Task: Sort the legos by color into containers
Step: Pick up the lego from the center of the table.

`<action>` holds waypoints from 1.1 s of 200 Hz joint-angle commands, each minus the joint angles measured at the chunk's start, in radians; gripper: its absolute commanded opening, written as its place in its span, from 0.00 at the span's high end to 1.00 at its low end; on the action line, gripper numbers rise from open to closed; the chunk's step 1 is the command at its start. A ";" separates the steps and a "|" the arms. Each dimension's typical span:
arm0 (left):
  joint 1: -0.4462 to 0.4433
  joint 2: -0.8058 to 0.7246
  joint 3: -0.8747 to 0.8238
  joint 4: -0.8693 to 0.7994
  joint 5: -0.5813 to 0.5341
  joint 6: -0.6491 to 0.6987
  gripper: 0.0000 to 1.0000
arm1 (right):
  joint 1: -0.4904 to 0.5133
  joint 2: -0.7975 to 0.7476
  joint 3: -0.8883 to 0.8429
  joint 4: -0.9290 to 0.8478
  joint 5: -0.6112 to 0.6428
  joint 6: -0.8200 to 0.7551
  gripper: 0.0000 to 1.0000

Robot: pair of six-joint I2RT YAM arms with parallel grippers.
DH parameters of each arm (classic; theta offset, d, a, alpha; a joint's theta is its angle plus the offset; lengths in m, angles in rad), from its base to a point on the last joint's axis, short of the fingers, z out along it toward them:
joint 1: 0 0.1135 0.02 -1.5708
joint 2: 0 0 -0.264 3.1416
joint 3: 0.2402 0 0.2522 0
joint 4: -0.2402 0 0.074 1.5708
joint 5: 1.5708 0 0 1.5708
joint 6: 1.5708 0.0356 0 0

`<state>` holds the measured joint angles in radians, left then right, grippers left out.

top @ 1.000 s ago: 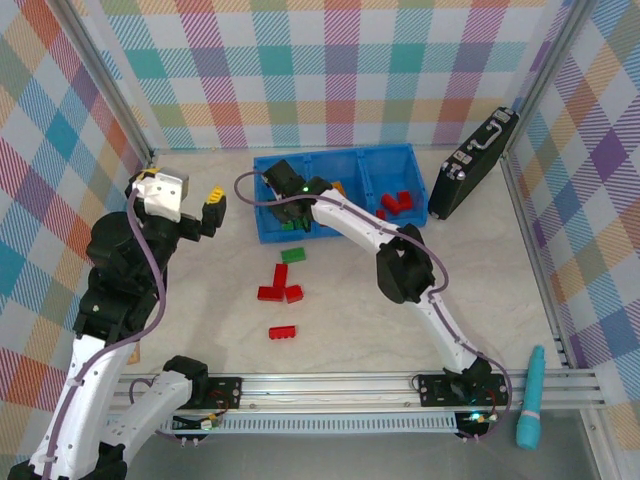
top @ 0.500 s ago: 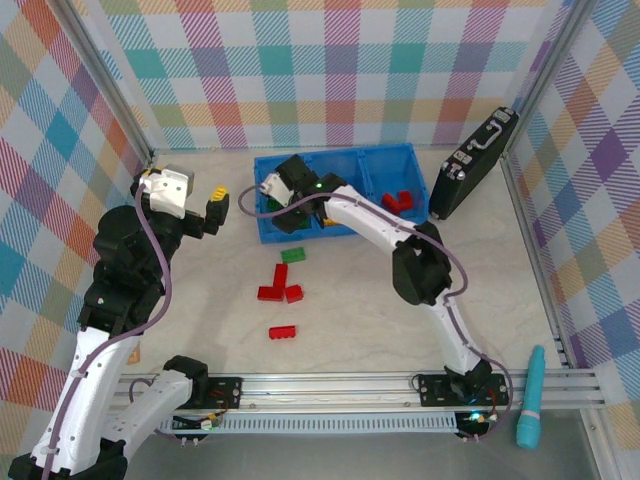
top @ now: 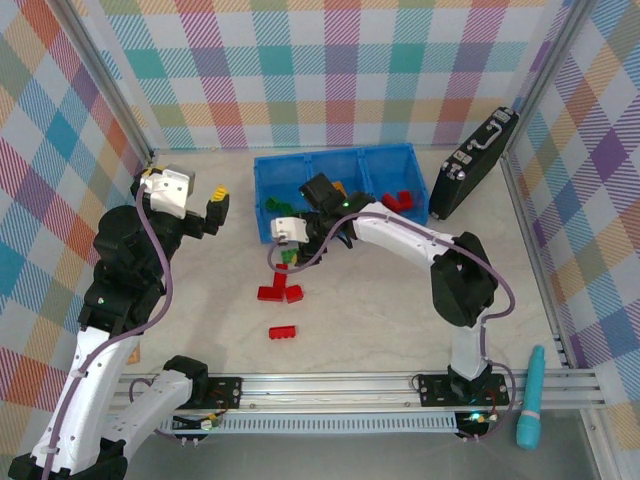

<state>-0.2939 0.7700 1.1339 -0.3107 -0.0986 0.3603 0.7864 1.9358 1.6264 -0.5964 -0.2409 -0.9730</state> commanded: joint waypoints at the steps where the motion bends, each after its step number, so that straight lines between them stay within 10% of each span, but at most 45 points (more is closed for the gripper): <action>1: -0.004 0.002 -0.008 0.023 -0.016 0.017 0.00 | 0.007 0.022 -0.010 0.000 -0.018 -0.083 0.28; 220: 0.035 0.041 -0.014 0.024 -0.011 0.026 0.00 | 0.004 0.326 0.149 0.055 0.101 -0.030 0.19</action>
<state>-0.2726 0.8108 1.1217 -0.3103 -0.1059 0.3824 0.8040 2.2250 1.7454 -0.5240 -0.1387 -1.0252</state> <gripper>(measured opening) 0.997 0.793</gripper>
